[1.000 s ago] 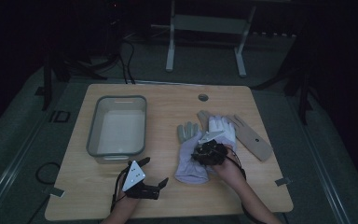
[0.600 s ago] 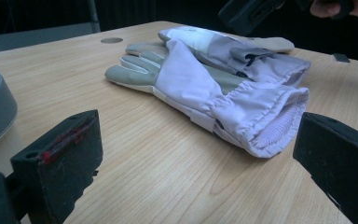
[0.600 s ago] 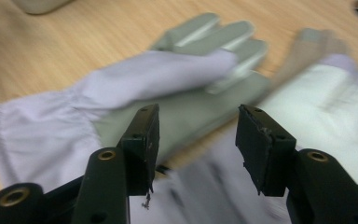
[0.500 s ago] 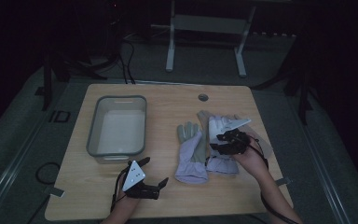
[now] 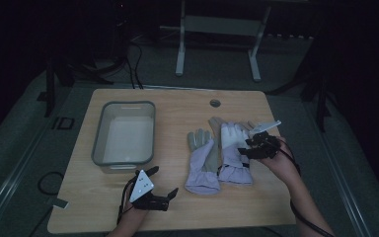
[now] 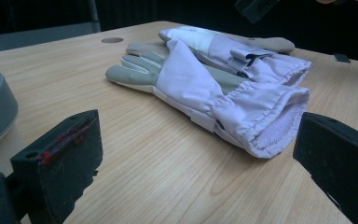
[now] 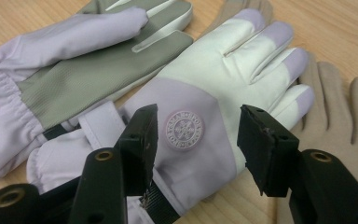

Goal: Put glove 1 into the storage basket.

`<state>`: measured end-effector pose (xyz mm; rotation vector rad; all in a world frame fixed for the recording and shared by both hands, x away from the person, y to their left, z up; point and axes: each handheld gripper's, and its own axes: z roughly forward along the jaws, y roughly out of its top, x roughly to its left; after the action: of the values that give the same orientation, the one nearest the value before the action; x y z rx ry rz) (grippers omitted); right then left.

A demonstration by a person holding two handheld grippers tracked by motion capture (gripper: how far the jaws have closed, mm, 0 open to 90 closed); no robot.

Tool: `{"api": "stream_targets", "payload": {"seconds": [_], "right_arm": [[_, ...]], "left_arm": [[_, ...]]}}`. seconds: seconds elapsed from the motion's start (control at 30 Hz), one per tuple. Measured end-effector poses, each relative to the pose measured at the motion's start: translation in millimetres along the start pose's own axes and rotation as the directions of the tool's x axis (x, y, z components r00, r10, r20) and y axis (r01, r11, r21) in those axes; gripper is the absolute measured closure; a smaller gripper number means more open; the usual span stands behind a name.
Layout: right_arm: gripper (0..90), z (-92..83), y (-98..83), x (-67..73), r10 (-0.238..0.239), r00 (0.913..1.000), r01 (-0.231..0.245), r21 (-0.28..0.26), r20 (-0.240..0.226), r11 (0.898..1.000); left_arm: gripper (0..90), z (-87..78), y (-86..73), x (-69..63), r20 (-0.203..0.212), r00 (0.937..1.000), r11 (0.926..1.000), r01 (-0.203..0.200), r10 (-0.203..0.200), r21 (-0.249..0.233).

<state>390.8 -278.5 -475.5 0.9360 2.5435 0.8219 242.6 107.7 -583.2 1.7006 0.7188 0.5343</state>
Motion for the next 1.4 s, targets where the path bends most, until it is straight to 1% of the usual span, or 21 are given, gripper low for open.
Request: {"api": "stream_targets", "payload": {"seconds": [0.07, 0.1, 0.17, 0.23, 0.27, 0.33, 0.43, 0.5, 0.6, 0.63, 0.67, 0.77, 0.8, 0.87, 0.97, 1.03, 1.13, 1.2, 1.23, 1.33, 1.4], "right_arm": [[46.5, 2.0, -0.5, 0.8, -0.005, 1.0000, 0.004, 0.013, 0.006, 1.000], [45.4, 3.8, -0.8, 0.5, -0.011, 0.9999, 0.011, 0.015, 0.001, 1.000], [44.7, 7.8, -1.3, -0.5, -0.003, 1.0000, 0.003, 0.028, -0.004, 1.000], [43.8, 12.4, -1.9, -0.7, -0.008, 0.9998, 0.008, 0.035, -0.017, 0.999], [43.9, 15.2, -2.0, -1.0, -0.009, 0.9999, 0.010, 0.037, -0.011, 0.999], [43.5, 21.3, -2.2, -0.9, -0.007, 0.9998, 0.008, 0.049, -0.020, 0.999], [41.4, 33.9, -2.9, -1.7, -0.016, 0.9998, 0.017, 0.085, -0.007, 0.996], [41.0, 41.7, -4.0, -3.7, 0.003, 0.9998, -0.001, 0.104, -0.019, 0.995], [41.4, 47.7, -5.8, -7.1, 0.019, 0.9992, -0.015, 0.107, -0.036, 0.994], [42.4, 48.2, -6.6, -7.8, 0.024, 0.9990, -0.019, 0.105, -0.038, 0.994], [45.6, 48.7, -7.7, -7.7, 0.025, 0.9987, -0.021, 0.104, -0.044, 0.994], [60.1, 50.3, -12.5, -6.4, 0.020, 0.9978, -0.013, 0.107, -0.063, 0.994], [61.8, 50.9, -14.0, -4.7, 0.013, 0.9977, -0.007, 0.104, -0.066, 0.995], [64.7, 51.0, -15.1, -1.0, 0.021, 0.9989, -0.017, 0.099, -0.043, 0.995], [74.5, 47.5, -14.0, 2.8, 0.043, 0.9990, -0.042, 0.091, -0.011, 0.995], [77.6, 42.2, -13.2, 3.9, 0.065, 0.9979, -0.065, 0.077, 0.002, 0.995], [78.8, 31.0, -12.0, 5.1, 0.075, 0.9970, -0.076, 0.061, 0.019, 0.995], [79.4, 20.4, -10.5, 4.8, 0.090, 0.9956, -0.091, 0.034, 0.025, 0.995], [79.7, 10.0, -7.2, 5.0, 0.097, 0.9949, -0.098, 0.020, 0.026, 0.995], [79.8, -8.5, 2.7, 7.8, 0.115, 0.9929, -0.114, -0.017, 0.030, 0.993], [79.8, -20.0, 11.1, 13.8, 0.114, 0.9929, -0.113, -0.037, 0.032, 0.993]], "left_arm": [[1.5, 0.1, 0.0, -0.1, 0.000, 1.0000, 1.0000, -0.001, 0.001, 0.000], [1.5, 0.1, 0.0, -0.2, 0.000, 1.0000, 1.0000, -0.001, 0.001, 0.000], [1.5, 0.0, 0.0, -0.2, 0.000, 1.0000, 1.0000, -0.002, 0.002, 0.000], [1.5, 0.0, 0.0, -0.1, 0.001, 1.0000, 1.0000, -0.001, 0.001, 0.000], [1.5, 0.0, 0.0, 0.1, 0.001, 1.0000, 1.0000, 0.000, 0.000, 0.000], [1.6, 0.1, 0.0, 0.2, 0.000, 1.0000, 1.0000, 0.002, -0.002, 0.000], [1.6, 0.0, 0.0, 0.1, 0.001, 1.0000, 1.0000, 0.000, 0.000, 0.000], [1.5, 0.1, 0.0, 0.1, 0.000, 1.0000, 1.0000, 0.001, -0.001, 0.000], [1.5, 0.1, 0.0, 0.2, 0.000, 1.0000, 1.0000, 0.001, -0.001, 0.000], [1.6, 0.0, 0.0, 0.2, 0.001, 1.0000, 1.0000, 0.001, -0.001, 0.000], [1.5, 0.0, 0.0, 0.1, 0.001, 1.0000, 1.0000, 0.001, -0.001, 0.000], [1.6, 0.1, 0.0, -0.1, 0.001, 1.0000, 1.0000, -0.001, 0.001, 0.001], [1.5, 0.1, 0.0, -0.1, 0.000, 1.0000, 1.0000, -0.001, 0.001, 0.001], [1.5, 0.1, 0.0, 0.0, 0.000, 1.0000, 1.0000, -0.001, 0.001, 0.001], [1.6, 0.1, 0.1, -0.1, 0.000, 1.0000, 1.0000, -0.001, 0.001, 0.001], [1.6, 0.1, 0.1, 0.0, -0.001, 1.0000, 1.0000, 0.000, 0.000, 0.001], [1.5, 0.1, 0.0, 0.0, -0.001, 1.0000, 1.0000, 0.000, 0.000, 0.001], [1.6, 0.1, 0.0, 0.0, -0.001, 1.0000, 1.0000, 0.000, 0.000, 0.001], [1.5, 0.1, 0.1, 0.1, -0.001, 1.0000, 1.0000, 0.000, 0.000, 0.001], [1.6, 0.2, 0.1, 0.1, -0.002, 1.0000, 1.0000, 0.001, -0.001, 0.003], [1.5, 0.2, 0.1, 0.0, -0.003, 1.0000, 1.0000, -0.001, 0.001, 0.003]]}}
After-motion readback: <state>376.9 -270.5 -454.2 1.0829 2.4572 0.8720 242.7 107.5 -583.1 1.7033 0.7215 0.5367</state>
